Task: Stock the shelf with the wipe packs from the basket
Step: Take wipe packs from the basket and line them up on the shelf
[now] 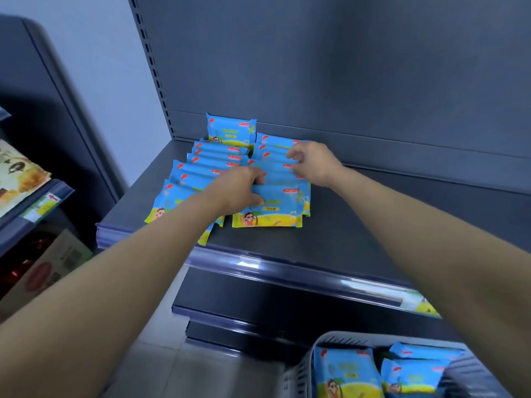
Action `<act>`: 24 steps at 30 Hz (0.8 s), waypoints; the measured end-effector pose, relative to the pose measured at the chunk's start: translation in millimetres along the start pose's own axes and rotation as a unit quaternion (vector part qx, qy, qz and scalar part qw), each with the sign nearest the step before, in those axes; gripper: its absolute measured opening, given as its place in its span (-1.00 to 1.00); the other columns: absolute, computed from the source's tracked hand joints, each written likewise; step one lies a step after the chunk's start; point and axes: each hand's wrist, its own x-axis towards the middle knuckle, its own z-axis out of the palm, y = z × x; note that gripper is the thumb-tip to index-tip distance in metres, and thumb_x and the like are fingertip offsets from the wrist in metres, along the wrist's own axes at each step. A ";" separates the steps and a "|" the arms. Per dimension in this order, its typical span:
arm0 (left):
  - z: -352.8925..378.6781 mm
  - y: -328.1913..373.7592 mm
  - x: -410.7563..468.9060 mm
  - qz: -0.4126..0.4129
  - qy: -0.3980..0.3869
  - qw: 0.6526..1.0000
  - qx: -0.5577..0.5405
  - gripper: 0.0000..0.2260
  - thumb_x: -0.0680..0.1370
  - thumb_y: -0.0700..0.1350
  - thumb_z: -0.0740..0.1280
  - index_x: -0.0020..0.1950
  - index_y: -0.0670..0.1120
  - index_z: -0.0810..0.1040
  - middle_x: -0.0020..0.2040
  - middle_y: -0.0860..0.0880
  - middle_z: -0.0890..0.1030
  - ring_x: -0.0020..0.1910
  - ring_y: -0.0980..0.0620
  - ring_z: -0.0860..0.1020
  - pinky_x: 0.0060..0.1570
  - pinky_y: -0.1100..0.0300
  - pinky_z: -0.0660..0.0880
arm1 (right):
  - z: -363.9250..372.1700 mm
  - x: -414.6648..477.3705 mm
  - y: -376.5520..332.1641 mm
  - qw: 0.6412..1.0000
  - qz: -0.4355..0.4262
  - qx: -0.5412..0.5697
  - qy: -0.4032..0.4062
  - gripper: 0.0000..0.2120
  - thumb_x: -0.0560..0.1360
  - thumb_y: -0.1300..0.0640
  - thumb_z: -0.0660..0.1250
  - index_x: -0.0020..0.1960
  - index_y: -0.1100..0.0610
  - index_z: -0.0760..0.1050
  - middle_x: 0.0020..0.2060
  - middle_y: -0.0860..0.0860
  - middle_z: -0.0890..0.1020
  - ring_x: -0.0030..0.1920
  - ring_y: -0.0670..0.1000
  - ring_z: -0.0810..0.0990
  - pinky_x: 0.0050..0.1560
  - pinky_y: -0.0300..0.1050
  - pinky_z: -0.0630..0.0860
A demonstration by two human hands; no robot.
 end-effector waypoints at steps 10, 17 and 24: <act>20.9 12.9 21.1 0.017 0.022 0.981 0.192 -0.59 0.45 0.00 0.38 0.24 -0.11 0.42 0.19 -0.12 0.46 0.21 -0.13 0.39 0.21 0.02 0.24 | -19.6 -49.7 11.8 0.996 -0.032 -0.065 0.047 -0.62 0.50 0.19 0.29 0.31 0.14 0.41 0.27 0.07 0.45 0.25 0.09 0.45 0.27 0.06 0.39; 19.9 47.1 -9.2 0.064 0.119 0.977 0.168 -0.57 0.48 -0.01 0.36 0.29 -0.10 0.39 0.21 -0.10 0.43 0.23 -0.12 0.37 0.26 0.07 0.15 | -38.1 -100.2 10.6 0.970 -0.085 -0.209 0.086 -0.53 0.51 0.10 0.28 0.39 0.12 0.29 0.32 0.07 0.39 0.31 0.12 0.33 0.25 0.01 0.26; 9.1 128.9 -67.9 0.189 0.250 0.939 0.140 -0.64 0.43 -0.08 0.41 0.19 -0.15 0.49 0.11 -0.11 0.51 0.14 -0.16 0.43 0.23 0.06 0.13 | -79.7 -173.1 10.9 0.935 -0.120 -0.286 0.172 -0.53 0.51 0.09 0.28 0.37 0.17 0.31 0.30 0.09 0.41 0.32 0.14 0.33 0.26 -0.01 0.22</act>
